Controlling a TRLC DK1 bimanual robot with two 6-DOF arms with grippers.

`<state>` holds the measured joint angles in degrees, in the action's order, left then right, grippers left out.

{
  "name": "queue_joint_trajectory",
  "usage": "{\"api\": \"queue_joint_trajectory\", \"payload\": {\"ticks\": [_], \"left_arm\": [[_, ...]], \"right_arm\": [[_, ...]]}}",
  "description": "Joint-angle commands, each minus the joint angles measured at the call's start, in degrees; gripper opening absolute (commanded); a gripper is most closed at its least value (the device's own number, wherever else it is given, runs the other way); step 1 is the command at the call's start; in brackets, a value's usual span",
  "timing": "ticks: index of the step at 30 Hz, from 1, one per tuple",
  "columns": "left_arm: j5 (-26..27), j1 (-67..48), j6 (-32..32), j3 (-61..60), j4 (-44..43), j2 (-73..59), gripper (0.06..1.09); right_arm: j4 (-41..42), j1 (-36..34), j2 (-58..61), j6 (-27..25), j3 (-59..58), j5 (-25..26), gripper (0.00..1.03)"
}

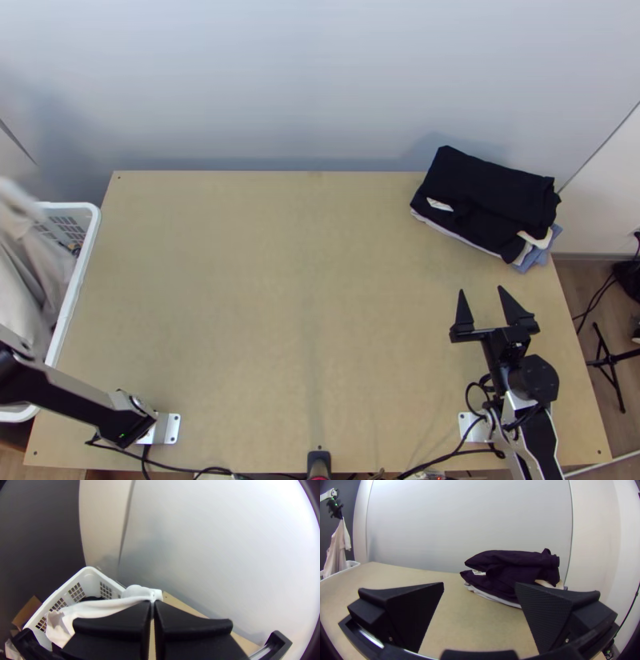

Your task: Fold the t-shirt

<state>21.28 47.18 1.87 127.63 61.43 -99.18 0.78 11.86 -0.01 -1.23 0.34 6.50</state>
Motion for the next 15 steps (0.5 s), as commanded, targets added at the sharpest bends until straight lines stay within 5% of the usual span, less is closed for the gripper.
{"api": "queue_joint_trajectory", "payload": {"ticks": [1, 11, 15], "left_arm": [[0.34, -13.43, 3.05, -2.21, 4.84, 12.6, 0.09], [-8.97, -48.76, 12.02, -9.86, 8.71, 21.39, 0.09], [-17.94, -67.04, 15.01, -15.57, 5.81, 23.06, 0.09]], "right_arm": [[0.02, 0.01, 0.01, 0.0, 0.01, 0.0, 0.99], [0.02, 0.01, 0.01, 0.0, 0.01, 0.0, 0.99], [0.02, 0.01, 0.01, 0.0, 0.01, 0.0, 0.99]]}}
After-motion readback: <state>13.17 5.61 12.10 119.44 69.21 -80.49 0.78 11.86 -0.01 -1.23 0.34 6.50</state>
